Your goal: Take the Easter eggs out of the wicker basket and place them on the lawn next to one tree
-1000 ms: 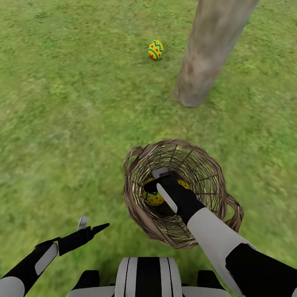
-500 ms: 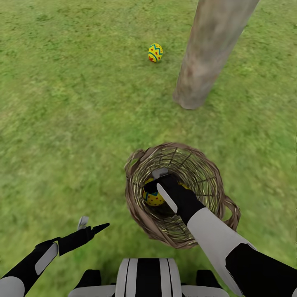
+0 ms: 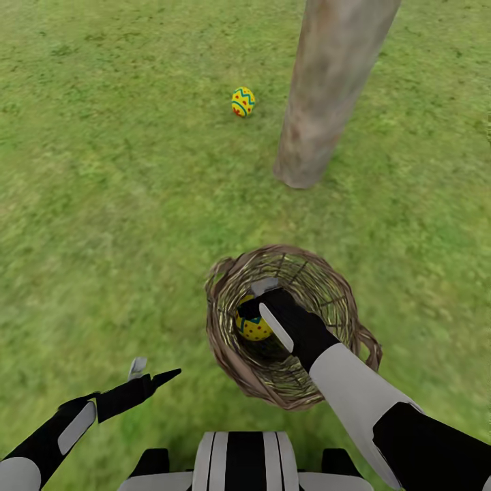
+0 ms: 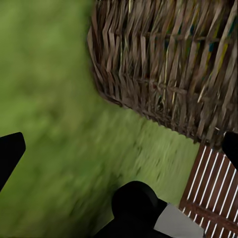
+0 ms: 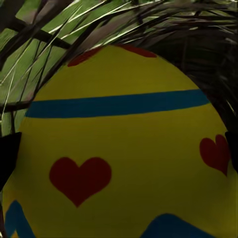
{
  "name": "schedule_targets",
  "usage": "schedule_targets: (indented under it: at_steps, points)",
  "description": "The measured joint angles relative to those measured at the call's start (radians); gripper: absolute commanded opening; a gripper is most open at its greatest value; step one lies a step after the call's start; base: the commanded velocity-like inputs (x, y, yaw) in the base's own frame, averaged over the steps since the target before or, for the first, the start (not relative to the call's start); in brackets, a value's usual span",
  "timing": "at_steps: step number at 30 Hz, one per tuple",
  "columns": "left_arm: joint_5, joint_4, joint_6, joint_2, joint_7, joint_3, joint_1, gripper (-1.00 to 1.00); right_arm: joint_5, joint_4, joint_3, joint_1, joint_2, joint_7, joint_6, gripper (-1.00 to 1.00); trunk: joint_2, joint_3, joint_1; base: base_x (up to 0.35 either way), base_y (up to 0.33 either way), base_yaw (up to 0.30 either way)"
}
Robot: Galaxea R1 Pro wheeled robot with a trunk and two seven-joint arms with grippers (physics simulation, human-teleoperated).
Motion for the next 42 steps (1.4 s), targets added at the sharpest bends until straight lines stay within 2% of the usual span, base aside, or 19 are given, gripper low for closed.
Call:
schedule_targets:
  at_steps: [6,19,30,42]
  points:
    - [0.000,0.001,-0.002,0.001,0.000,0.000,0.000,1.00,-0.001,0.000,0.000,0.000,0.000,0.000,0.000,-1.00,0.000,0.008,0.000,-0.083,-0.041,-0.086]
    - [0.000,0.001,-0.001,0.002,0.000,0.000,0.000,1.00,0.004,0.000,-0.001,0.000,0.000,0.000,-0.004,-1.00,0.000,0.010,0.000,-0.069,-0.006,-0.026]
    - [0.000,0.000,0.000,0.002,-0.005,0.001,0.000,1.00,0.006,-0.001,0.000,0.000,0.000,0.000,-0.004,-1.00,0.077,0.045,-0.042,0.000,0.000,-0.001]
    - [0.000,-0.001,0.000,0.001,-0.005,0.001,0.000,1.00,0.005,-0.002,0.000,0.000,0.000,0.003,-0.001,-1.00,0.161,0.088,-0.088,0.000,0.000,-0.142]
